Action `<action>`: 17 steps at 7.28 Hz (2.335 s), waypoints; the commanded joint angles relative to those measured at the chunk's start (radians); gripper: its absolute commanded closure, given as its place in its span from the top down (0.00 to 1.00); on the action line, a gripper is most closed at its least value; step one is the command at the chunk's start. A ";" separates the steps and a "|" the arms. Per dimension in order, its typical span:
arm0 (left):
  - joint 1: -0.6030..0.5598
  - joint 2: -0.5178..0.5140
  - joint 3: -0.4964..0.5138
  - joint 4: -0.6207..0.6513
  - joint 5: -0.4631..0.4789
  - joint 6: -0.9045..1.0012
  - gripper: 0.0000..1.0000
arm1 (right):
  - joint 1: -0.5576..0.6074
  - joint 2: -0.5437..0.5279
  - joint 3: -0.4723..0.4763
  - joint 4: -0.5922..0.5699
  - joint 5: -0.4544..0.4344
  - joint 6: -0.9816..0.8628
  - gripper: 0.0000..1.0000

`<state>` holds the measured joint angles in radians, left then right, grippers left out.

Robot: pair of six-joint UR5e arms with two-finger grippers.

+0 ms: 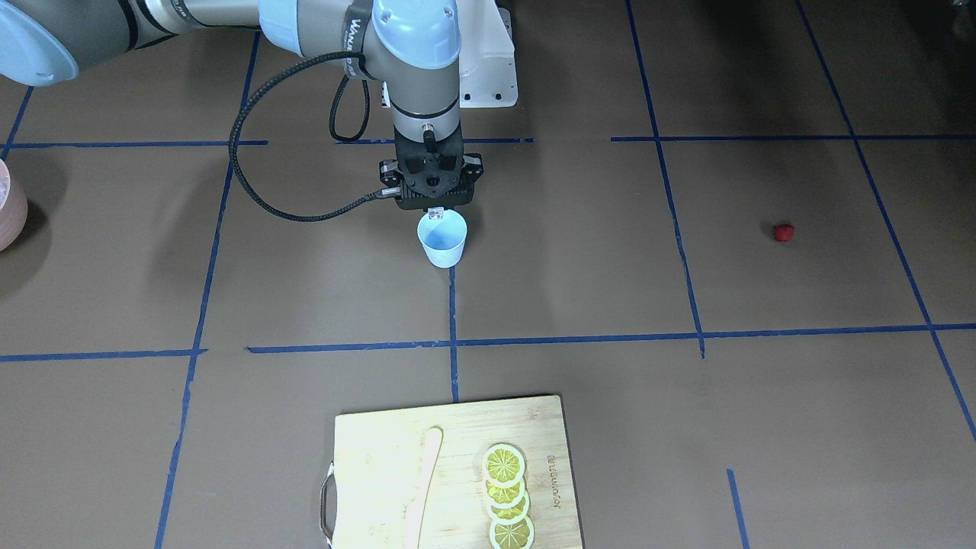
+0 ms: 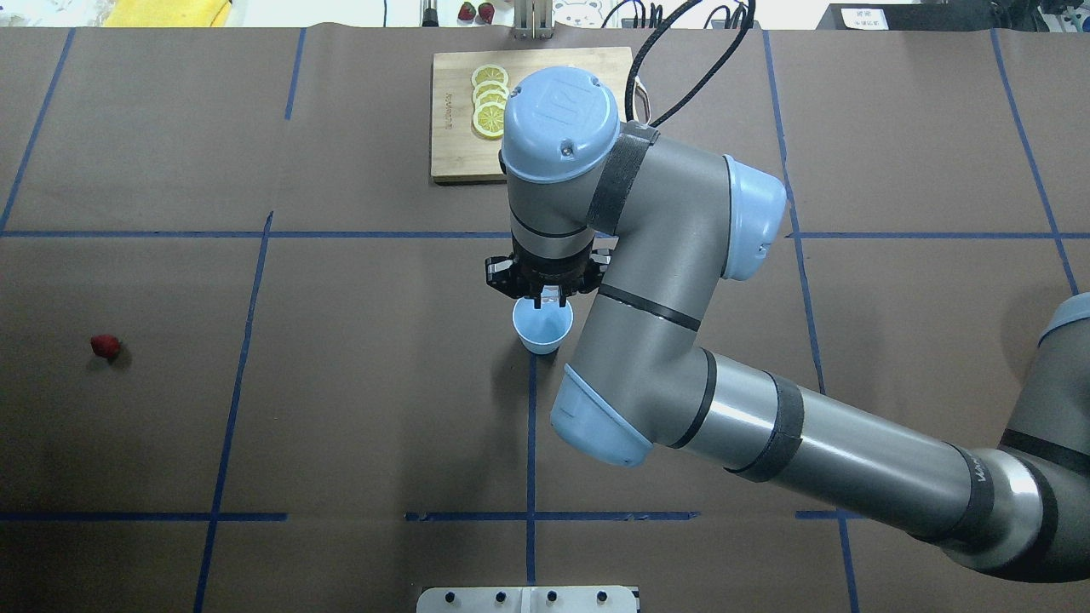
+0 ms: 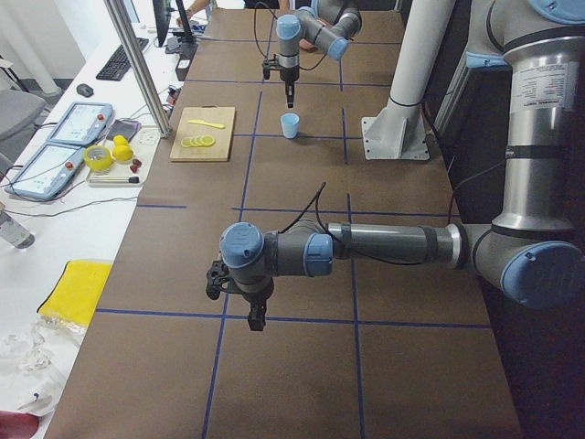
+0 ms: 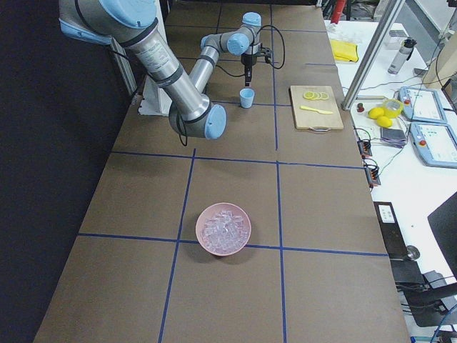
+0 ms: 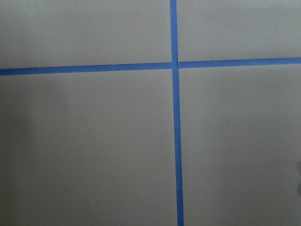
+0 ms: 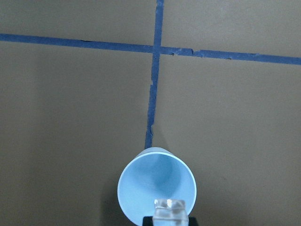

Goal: Put ice and strawberries in cup
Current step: 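Carry the ice cube with the right gripper over the light blue cup, then open the right gripper to drop the ice cube into the cup, then withdraw the right gripper from the cup back toward the ice bowl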

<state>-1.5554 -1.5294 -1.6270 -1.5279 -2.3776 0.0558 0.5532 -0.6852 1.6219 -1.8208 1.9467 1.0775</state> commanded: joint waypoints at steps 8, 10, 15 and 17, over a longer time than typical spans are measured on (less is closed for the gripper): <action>0.000 -0.015 0.012 0.002 0.001 -0.001 1.00 | -0.027 0.006 -0.068 0.069 -0.026 0.002 0.98; 0.000 -0.018 0.012 0.002 0.001 -0.001 1.00 | -0.027 0.007 -0.063 0.067 -0.025 0.002 0.98; 0.000 -0.020 0.007 0.002 0.001 -0.002 1.00 | -0.004 0.009 -0.021 0.055 -0.019 0.001 0.99; 0.000 -0.026 0.004 0.002 0.001 -0.004 1.00 | 0.075 -0.031 0.117 -0.117 -0.015 -0.080 1.00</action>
<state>-1.5554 -1.5520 -1.6208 -1.5263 -2.3761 0.0533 0.5804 -0.6891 1.6553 -1.8463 1.9277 1.0514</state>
